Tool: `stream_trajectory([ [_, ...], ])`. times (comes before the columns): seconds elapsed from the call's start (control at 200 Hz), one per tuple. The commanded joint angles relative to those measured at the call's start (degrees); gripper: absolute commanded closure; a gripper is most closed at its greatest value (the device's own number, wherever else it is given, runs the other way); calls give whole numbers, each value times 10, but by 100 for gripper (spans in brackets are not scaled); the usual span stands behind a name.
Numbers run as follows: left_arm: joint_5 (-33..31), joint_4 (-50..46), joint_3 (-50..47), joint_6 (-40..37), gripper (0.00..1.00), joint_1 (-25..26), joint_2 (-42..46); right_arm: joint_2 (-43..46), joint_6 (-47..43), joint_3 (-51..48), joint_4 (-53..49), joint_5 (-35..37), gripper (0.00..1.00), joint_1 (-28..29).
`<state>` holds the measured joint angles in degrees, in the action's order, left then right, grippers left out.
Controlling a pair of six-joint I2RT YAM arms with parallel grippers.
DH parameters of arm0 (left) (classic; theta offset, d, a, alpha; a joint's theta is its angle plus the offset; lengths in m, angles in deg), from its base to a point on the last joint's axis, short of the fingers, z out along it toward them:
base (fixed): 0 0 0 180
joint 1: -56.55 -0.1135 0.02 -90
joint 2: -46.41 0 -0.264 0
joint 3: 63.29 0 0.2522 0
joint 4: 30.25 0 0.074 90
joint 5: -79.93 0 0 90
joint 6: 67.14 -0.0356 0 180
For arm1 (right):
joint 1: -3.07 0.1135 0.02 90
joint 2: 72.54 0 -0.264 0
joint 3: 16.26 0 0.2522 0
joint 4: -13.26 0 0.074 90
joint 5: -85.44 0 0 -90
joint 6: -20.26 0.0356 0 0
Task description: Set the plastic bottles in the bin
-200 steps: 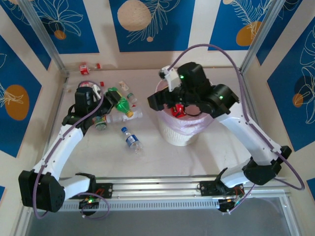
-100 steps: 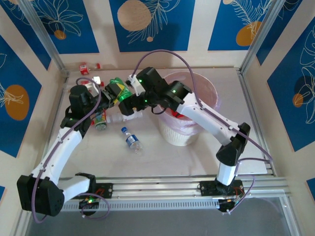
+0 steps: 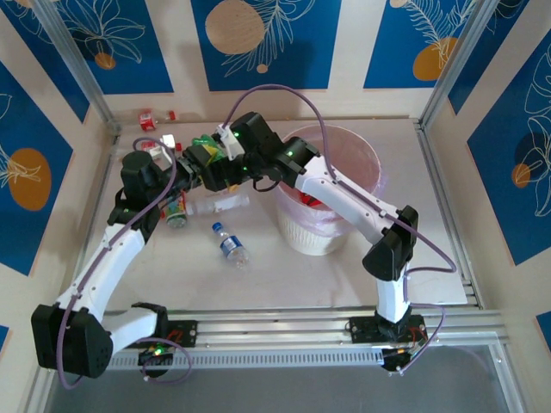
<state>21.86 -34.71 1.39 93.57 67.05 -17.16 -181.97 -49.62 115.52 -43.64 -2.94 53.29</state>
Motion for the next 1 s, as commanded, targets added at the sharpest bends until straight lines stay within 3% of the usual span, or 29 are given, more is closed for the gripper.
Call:
stream_trajectory([
  [0.0, 23, 34, -8, 10, 72, -1, -3, -3, 3, 5, 38, -6, 32, -1],
  [0.19, 18, 44, -17, 19, 48, -1, -4, -2, -6, 3, 45, -2, 39, -3],
  [0.315, 18, 78, -35, 45, 15, -7, -2, 3, -12, 0, 46, 3, 40, -4],
  [0.4, 16, 90, -41, 54, 0, -11, 2, 8, -15, -3, 46, 5, 40, -5],
  [0.745, 9, 80, -68, 54, 0, -34, 20, 105, -60, -22, -12, 53, 41, -38],
  [0.995, 11, 68, -67, 31, 0, -34, 7, 210, -76, -94, -53, 97, 41, -109],
])
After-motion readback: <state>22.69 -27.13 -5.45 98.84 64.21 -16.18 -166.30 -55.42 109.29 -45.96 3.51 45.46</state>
